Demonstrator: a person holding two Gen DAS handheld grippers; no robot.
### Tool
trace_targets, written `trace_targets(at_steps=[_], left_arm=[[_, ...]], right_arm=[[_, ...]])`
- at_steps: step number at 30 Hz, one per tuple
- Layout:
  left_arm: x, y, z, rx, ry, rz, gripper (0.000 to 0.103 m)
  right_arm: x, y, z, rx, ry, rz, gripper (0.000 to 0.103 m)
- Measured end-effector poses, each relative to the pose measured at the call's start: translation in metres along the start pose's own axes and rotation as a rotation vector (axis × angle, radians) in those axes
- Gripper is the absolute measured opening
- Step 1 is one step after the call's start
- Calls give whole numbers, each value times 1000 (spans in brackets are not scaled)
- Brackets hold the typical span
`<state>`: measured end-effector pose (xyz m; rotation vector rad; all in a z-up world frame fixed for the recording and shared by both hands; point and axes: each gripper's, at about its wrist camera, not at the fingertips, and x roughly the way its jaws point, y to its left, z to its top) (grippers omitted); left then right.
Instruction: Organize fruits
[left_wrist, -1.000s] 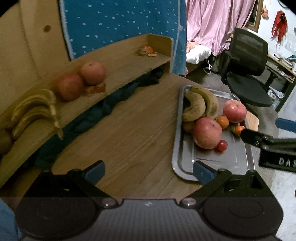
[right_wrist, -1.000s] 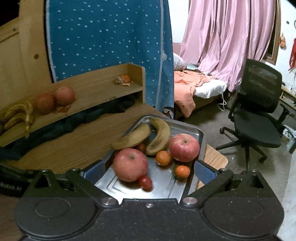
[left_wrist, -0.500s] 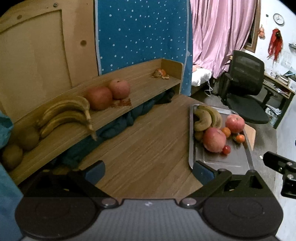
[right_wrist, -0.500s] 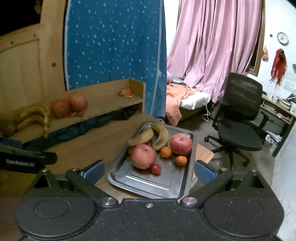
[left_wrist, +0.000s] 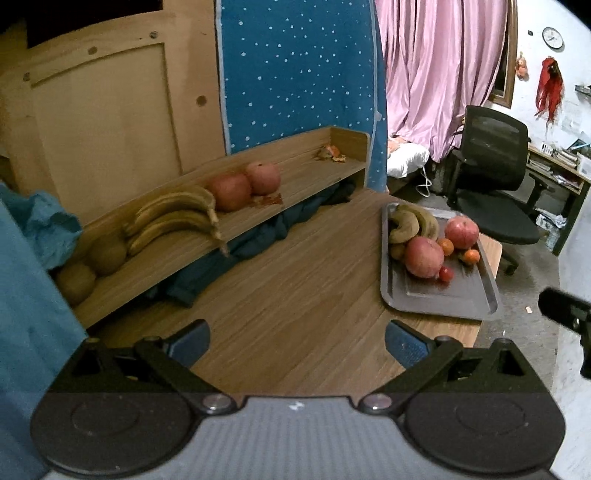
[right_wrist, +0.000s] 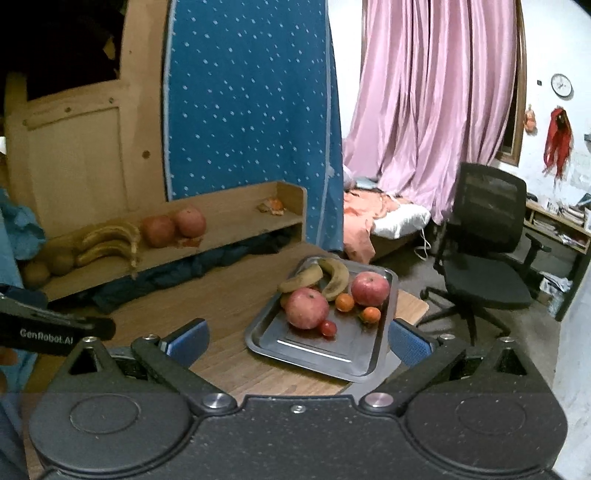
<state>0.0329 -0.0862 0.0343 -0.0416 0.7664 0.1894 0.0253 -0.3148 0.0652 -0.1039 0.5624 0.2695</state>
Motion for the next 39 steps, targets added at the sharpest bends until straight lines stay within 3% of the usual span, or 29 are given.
trace_targets(at_steps=[6,22,31,39], left_arm=[[-25,2,-13,33,17,62,103],[-25,35,-29,195,-27,-46,103],[-15,48,-28,192,0,-82,103],[-13,52,-27,189,2,-87,103]], right_arm=[[-20,8,-11,62,-12,33,102],[-35,55,-31,125,8,-70,102],[-33,62,-36,145,59,-125,102],[-30,64,-35,142,73,-123,102]])
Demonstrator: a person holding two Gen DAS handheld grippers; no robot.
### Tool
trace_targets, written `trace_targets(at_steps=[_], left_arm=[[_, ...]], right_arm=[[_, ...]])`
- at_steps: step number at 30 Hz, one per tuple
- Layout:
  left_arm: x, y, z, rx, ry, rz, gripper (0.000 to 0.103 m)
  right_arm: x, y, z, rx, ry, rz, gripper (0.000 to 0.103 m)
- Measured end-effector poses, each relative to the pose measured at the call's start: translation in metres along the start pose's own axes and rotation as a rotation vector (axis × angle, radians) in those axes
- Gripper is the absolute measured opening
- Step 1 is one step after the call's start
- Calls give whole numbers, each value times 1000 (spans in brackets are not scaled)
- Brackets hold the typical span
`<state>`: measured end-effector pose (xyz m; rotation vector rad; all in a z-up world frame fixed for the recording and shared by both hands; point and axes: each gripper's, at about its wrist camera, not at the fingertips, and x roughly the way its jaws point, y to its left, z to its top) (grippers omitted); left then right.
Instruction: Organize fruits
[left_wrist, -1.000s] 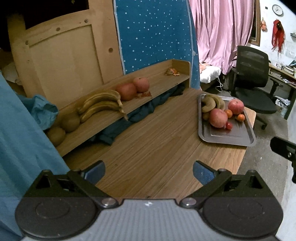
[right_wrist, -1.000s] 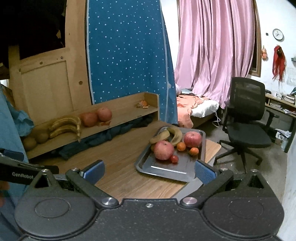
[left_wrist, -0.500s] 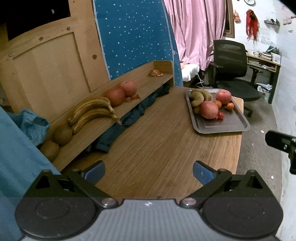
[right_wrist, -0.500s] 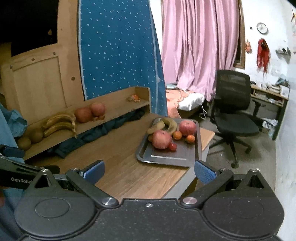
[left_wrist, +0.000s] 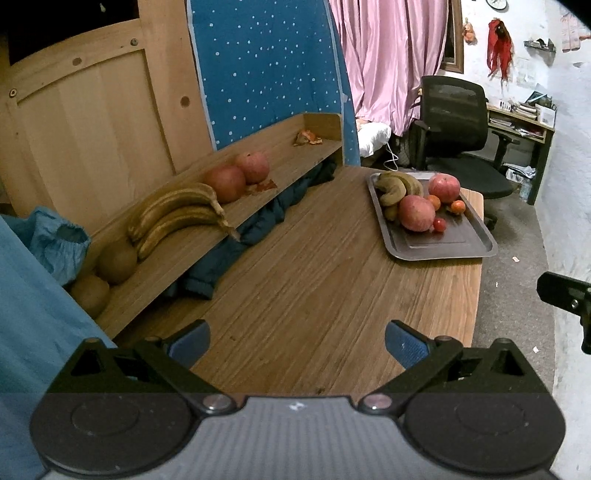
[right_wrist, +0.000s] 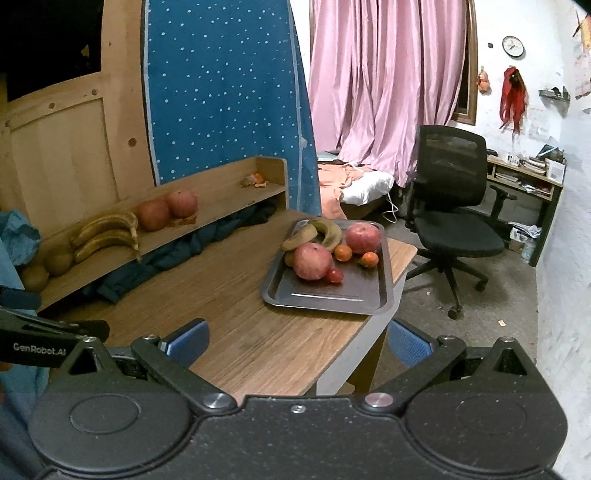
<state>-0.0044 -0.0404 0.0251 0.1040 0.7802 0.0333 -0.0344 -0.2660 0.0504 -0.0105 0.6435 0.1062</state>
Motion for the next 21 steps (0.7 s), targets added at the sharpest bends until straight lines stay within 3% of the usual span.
trace_targets(at_steps=[21], left_arm=[[-2,17,-9,-25,19,17,103]], right_arm=[[4,19,-6,-25,33,38,102]])
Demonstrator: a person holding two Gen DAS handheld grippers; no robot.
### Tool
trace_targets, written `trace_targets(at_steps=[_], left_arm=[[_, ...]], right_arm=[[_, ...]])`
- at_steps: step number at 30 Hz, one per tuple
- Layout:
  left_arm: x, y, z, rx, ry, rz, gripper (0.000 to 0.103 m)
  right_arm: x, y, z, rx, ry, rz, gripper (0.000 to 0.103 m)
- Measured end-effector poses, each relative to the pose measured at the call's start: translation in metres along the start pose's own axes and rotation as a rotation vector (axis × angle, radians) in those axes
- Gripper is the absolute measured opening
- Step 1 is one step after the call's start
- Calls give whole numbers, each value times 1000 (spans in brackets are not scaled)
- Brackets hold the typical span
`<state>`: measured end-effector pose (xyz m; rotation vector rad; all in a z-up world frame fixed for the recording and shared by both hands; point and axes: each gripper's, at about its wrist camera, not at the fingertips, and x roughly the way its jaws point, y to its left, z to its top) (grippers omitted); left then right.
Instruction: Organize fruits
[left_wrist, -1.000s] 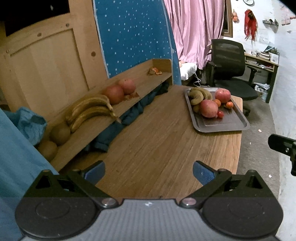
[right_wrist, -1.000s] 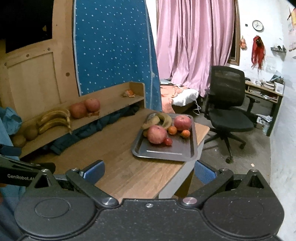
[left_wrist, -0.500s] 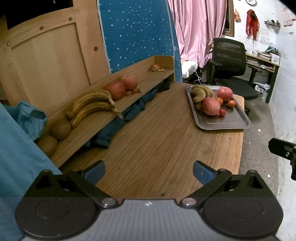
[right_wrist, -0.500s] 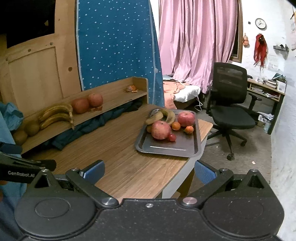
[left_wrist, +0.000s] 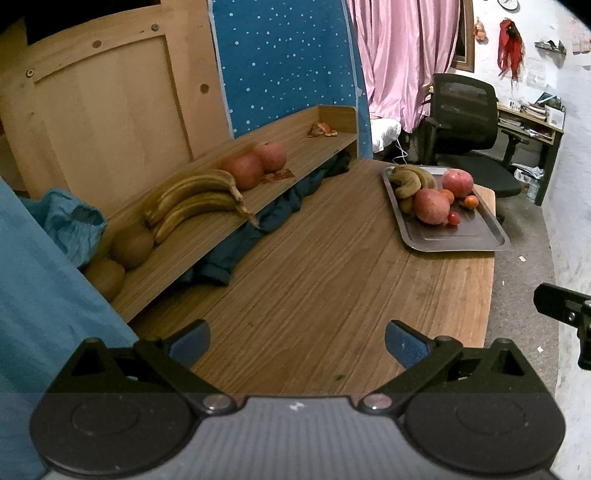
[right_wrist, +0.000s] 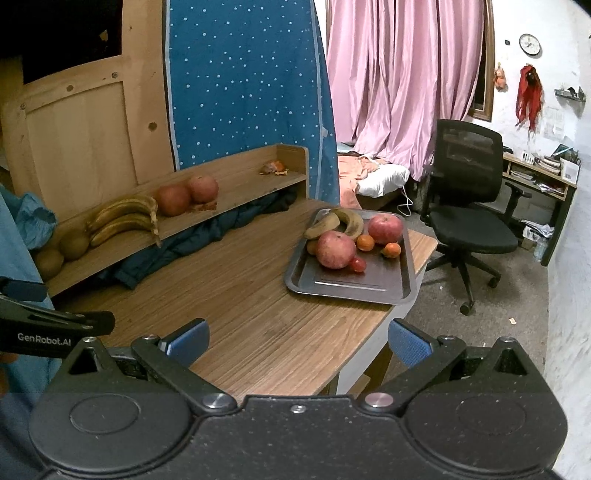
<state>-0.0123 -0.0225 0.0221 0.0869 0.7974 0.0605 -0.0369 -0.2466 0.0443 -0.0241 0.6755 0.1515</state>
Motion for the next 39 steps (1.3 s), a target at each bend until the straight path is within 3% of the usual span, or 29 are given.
trace_targets(at_steps=[39], left_arm=[[1,3,-1,-2,-2,-1,103]], right_arm=[[0,1,0,-1,1,-6,102]])
